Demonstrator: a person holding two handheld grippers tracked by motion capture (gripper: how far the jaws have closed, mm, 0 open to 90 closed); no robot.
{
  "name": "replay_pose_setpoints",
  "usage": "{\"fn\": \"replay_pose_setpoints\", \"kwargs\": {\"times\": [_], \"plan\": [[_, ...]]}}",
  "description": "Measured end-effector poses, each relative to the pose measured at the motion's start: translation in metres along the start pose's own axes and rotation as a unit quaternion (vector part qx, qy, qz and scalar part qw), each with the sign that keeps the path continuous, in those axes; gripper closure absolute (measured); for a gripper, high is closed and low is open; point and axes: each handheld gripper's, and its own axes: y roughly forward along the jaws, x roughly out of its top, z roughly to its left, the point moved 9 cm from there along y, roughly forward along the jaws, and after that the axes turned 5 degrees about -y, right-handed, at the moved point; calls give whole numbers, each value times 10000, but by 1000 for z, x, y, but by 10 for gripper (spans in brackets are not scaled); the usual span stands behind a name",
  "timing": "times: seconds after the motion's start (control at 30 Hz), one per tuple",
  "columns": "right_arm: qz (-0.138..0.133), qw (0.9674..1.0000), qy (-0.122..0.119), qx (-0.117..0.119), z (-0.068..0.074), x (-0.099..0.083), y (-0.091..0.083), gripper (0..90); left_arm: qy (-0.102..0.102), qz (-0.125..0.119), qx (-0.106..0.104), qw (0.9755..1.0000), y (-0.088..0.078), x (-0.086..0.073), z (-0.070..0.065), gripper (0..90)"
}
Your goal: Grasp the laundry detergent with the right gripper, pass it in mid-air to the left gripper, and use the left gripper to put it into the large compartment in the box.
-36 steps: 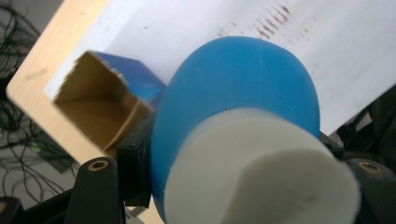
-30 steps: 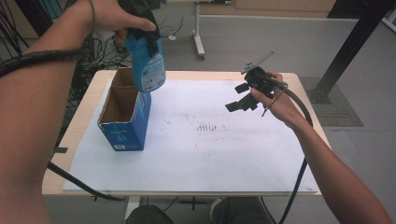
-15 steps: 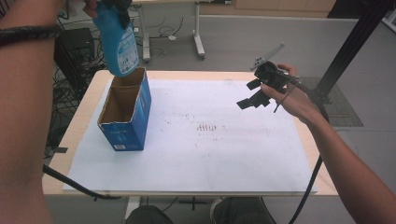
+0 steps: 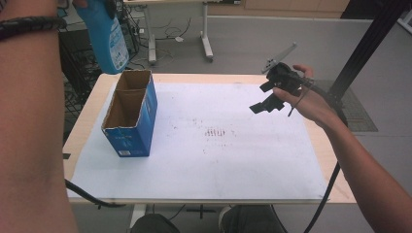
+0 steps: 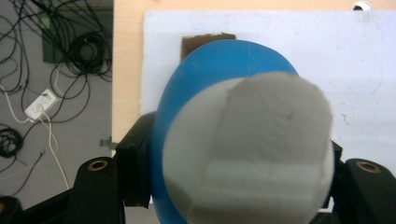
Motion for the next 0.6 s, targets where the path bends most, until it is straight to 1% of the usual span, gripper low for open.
{"fn": "replay_pose_setpoints", "kwargs": {"times": [0.03,0.07,0.1,0.13,0.17,0.3,0.37,0.47,0.6], "plan": [[16,10000,-19,-30,-1,-1,0,58,-86,28,54,9999,3,-1,4,359],[16,10000,-19,-30,-1,-1,0,58,-86,28,54,9999,3,-1,4,359],[23,10000,-2,-22,-1,-3,0,58,-163,35,79,9998,6,-1,8,359],[34,10000,13,-15,-1,-4,0,58,-163,35,79,9998,6,-1,8,359],[37,10000,11,-10,-1,-4,1,58,-246,48,71,9997,9,-2,9,359],[36,10000,-10,8,1,-4,3,58,-293,148,90,9994,18,-5,13,360],[45,10000,-22,15,1,-4,4,58,-283,183,102,9994,23,-6,15,360],[39,10000,-23,30,3,-4,5,59,-329,204,72,9992,30,-8,15,360],[55,10000,-37,52,3,-3,6,58,-341,258,52,9991,39,-11,17,360]]}}
